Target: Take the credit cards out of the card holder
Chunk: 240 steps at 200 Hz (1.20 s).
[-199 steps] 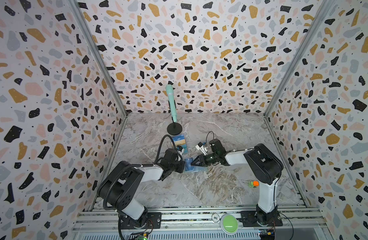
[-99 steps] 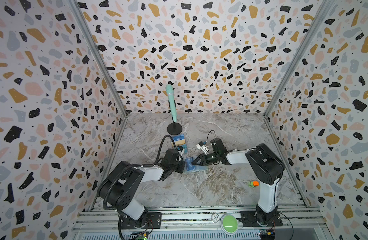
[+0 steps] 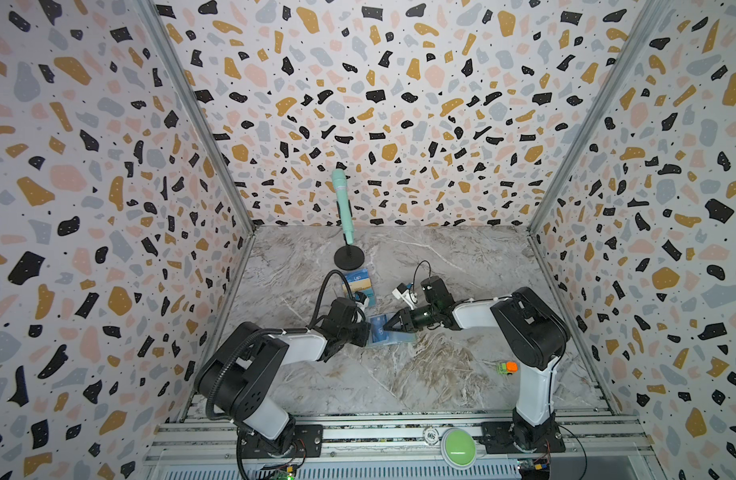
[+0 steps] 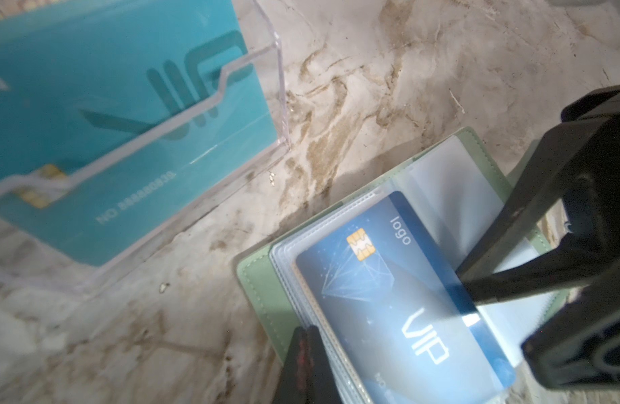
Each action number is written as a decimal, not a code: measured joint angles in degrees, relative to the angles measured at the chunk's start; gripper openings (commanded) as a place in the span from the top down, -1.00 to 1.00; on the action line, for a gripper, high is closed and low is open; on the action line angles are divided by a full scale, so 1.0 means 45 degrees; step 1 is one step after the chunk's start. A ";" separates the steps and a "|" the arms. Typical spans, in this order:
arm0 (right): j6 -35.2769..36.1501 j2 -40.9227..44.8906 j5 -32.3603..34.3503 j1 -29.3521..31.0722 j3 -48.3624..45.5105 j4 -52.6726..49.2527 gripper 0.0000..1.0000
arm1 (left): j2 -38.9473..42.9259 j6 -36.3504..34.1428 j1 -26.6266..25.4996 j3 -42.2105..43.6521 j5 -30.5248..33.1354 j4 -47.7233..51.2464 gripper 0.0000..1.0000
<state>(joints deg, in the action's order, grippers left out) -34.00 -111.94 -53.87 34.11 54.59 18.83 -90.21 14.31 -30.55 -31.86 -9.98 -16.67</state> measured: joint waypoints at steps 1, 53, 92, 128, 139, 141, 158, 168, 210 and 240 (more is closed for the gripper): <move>0.0000 0.0000 0.0000 0.0005 0.0005 0.0000 0.33 | 0.0000 0.0000 0.0000 0.0000 0.0000 0.0000 1.00; -0.0151 -0.0248 -0.0117 0.0141 0.0325 0.0010 0.35 | 0.0000 0.0000 0.0000 0.0000 0.0000 0.0000 1.00; -0.0214 -0.0651 -0.0078 0.0374 0.0704 0.0015 0.35 | 0.0000 0.0000 0.0000 0.0000 0.0000 0.0000 1.00; -0.0340 -0.0923 -0.0068 0.0495 0.0865 0.0024 0.35 | 0.0000 0.0000 0.0000 0.0000 0.0000 0.0000 1.00; -0.0379 -0.0923 -0.0063 0.0510 0.0865 0.0034 0.35 | 0.0000 0.0000 0.0000 0.0000 0.0005 0.0000 1.00; -0.0379 -0.0923 -0.0063 0.0510 0.0865 0.0034 0.35 | 0.0000 0.0000 0.0000 0.0000 0.0000 -0.0005 1.00; -0.0437 -0.0923 -0.0068 0.0510 0.0865 0.0063 0.35 | 0.0000 0.0000 0.0000 0.0029 0.0005 -0.0034 1.00; -0.0461 -0.0923 -0.0073 0.0510 0.0865 0.0112 0.35 | 0.0000 0.0000 0.0000 0.0063 0.0005 -0.0107 1.00; -0.0714 -0.0874 -0.0083 0.0476 0.0695 0.0505 0.35 | 0.0015 0.0000 0.0000 0.0107 0.0010 -0.0170 1.00; -0.0831 -0.0772 -0.0121 0.0345 0.0355 0.0845 0.36 | 0.0024 0.0000 0.0000 0.0141 0.0010 -0.0219 1.00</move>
<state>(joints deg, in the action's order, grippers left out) -37.74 -115.42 -54.41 35.66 56.18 22.63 -90.11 14.31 -30.55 -31.22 -9.93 -17.65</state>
